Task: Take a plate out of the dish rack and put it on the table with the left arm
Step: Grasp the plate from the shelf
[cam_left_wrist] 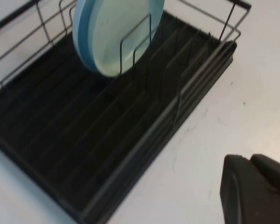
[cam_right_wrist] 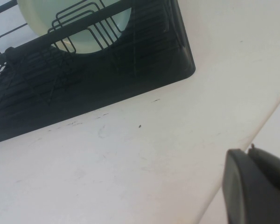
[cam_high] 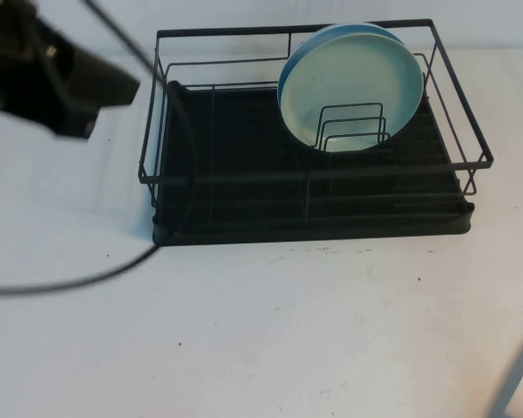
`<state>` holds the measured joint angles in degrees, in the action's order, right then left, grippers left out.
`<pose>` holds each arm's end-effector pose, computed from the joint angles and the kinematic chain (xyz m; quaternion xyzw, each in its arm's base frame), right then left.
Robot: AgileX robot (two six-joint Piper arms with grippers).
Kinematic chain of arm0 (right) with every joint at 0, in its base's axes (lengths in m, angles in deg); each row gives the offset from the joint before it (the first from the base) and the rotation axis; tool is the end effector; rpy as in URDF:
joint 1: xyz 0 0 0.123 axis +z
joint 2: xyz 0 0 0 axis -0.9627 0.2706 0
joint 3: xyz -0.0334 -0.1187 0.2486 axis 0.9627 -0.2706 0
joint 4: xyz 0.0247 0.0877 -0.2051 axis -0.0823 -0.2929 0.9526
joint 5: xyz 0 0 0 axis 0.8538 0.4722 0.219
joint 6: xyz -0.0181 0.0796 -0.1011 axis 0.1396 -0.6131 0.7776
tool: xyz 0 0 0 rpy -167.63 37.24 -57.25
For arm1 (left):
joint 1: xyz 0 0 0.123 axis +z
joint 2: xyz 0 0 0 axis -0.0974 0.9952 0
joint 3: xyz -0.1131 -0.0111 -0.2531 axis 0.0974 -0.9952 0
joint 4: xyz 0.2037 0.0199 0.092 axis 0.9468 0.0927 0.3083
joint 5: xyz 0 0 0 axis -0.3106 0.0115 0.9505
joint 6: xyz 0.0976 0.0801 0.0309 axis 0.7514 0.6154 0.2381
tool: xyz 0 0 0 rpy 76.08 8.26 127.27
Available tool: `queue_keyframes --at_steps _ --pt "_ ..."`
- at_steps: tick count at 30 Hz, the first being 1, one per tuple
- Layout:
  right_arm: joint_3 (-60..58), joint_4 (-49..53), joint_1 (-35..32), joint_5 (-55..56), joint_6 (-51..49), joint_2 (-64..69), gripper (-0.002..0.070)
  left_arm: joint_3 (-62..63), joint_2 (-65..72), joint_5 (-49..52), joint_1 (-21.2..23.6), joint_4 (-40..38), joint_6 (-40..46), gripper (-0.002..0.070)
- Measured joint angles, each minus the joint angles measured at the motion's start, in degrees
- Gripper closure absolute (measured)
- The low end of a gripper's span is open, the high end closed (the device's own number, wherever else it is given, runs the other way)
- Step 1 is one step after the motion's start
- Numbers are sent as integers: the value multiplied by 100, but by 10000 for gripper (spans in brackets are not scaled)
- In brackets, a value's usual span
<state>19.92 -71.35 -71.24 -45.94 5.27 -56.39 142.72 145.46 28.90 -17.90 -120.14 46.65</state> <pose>0.0681 0.0239 0.1638 0.0919 0.7890 0.1974 0.5745 0.2251 -0.1122 0.4012 0.4335 0.7792 -0.1480 0.4277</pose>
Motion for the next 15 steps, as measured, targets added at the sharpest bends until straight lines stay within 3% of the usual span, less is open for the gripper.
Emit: queue_keyframes --at_steps 10,12,15 --pt "0 0 0 0 0 0 694 2012 2115 239 0 -544 480 667" --pt "0 0 0 0 0 0 694 2163 2405 244 0 -678 576 626" --pt "0 0 0 0 0 0 694 2262 2743 203 -20 -980 909 500"
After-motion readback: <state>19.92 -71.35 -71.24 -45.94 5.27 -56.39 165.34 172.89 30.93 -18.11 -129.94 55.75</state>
